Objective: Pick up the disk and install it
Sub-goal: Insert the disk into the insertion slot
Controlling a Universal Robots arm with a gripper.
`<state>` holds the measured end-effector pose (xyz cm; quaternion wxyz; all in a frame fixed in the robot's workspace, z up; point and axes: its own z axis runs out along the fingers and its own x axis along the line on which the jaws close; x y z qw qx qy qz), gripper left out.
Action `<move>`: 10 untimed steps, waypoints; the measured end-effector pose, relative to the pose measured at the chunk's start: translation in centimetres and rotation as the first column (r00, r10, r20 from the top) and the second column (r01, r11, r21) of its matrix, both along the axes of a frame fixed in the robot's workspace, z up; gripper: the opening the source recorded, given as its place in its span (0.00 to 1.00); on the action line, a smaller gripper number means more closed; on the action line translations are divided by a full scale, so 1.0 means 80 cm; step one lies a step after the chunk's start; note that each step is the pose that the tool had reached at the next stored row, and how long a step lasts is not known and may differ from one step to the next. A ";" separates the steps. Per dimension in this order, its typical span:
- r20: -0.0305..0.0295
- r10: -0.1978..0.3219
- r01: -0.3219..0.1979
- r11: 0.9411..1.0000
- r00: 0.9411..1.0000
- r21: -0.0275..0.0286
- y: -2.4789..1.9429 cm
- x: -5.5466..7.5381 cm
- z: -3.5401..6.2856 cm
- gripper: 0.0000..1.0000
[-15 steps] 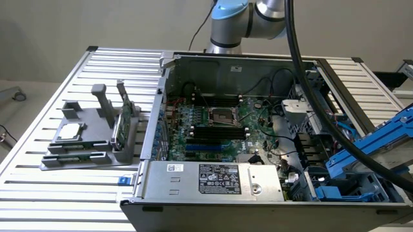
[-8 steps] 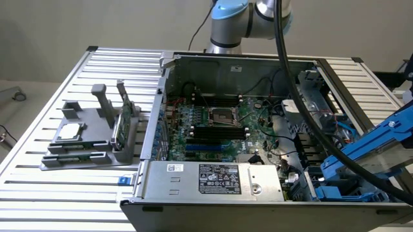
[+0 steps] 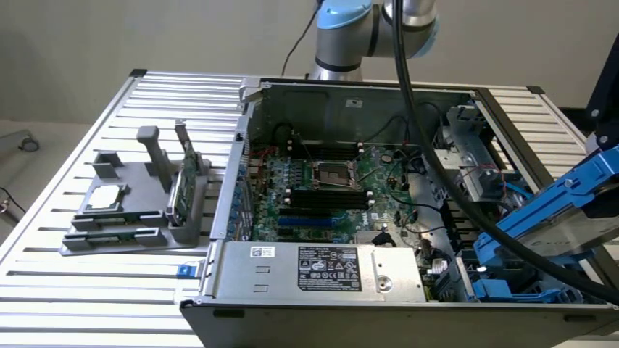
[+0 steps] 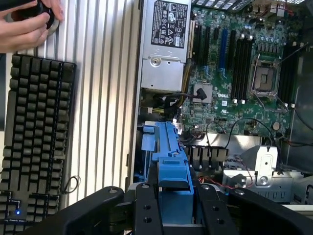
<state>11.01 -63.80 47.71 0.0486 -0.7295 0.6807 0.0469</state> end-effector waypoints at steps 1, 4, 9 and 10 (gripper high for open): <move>0.004 0.000 0.000 1.000 1.000 0.000 0.0017 -0.001 -0.001 0.33; 0.020 -0.003 0.003 1.000 1.000 0.000 0.0057 -0.003 -0.003 0.33; 0.040 -0.019 0.019 1.000 0.999 0.000 0.0091 -0.006 -0.007 0.33; 0.044 -0.023 0.023 1.000 0.999 0.000 0.0098 -0.007 -0.008 0.33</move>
